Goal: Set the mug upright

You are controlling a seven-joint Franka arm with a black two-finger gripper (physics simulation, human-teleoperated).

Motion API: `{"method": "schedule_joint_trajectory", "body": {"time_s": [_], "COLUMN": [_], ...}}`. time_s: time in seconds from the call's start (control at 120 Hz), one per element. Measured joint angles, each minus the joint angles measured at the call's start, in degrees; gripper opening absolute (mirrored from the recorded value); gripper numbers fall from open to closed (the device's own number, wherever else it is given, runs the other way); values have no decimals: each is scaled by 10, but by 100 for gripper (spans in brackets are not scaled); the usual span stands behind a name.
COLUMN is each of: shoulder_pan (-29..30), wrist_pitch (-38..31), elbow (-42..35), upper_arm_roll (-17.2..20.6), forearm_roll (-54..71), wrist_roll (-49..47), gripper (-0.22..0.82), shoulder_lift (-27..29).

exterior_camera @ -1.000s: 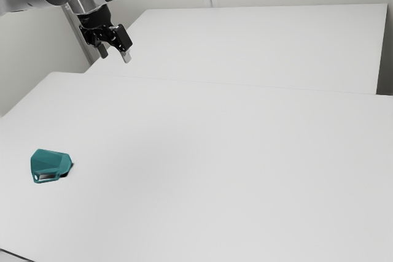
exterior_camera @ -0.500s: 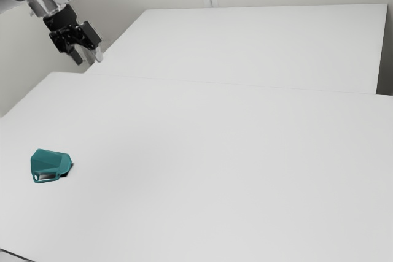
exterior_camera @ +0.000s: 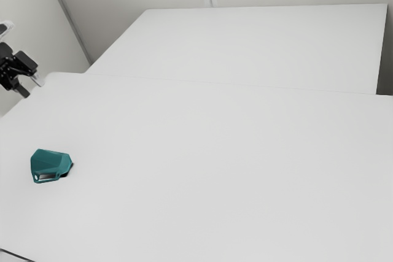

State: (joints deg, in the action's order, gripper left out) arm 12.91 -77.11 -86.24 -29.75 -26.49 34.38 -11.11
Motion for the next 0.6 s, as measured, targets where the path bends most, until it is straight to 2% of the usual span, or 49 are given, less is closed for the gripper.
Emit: {"method": "schedule_joint_trajectory", "body": {"time_s": [0.108, 0.408, 0.6], "shoulder_pan": [39, 122, 167], "wrist_pitch": [8, 3, -4], "elbow": [-7, -78, -64], "upper_arm_roll": [1, 5, 8], "forearm_roll": [-20, -38, -79], "wrist_roll": [35, 116, 164], "gripper": [60, 60, 60], "shoulder_lift": [-28, -47, -126]}}
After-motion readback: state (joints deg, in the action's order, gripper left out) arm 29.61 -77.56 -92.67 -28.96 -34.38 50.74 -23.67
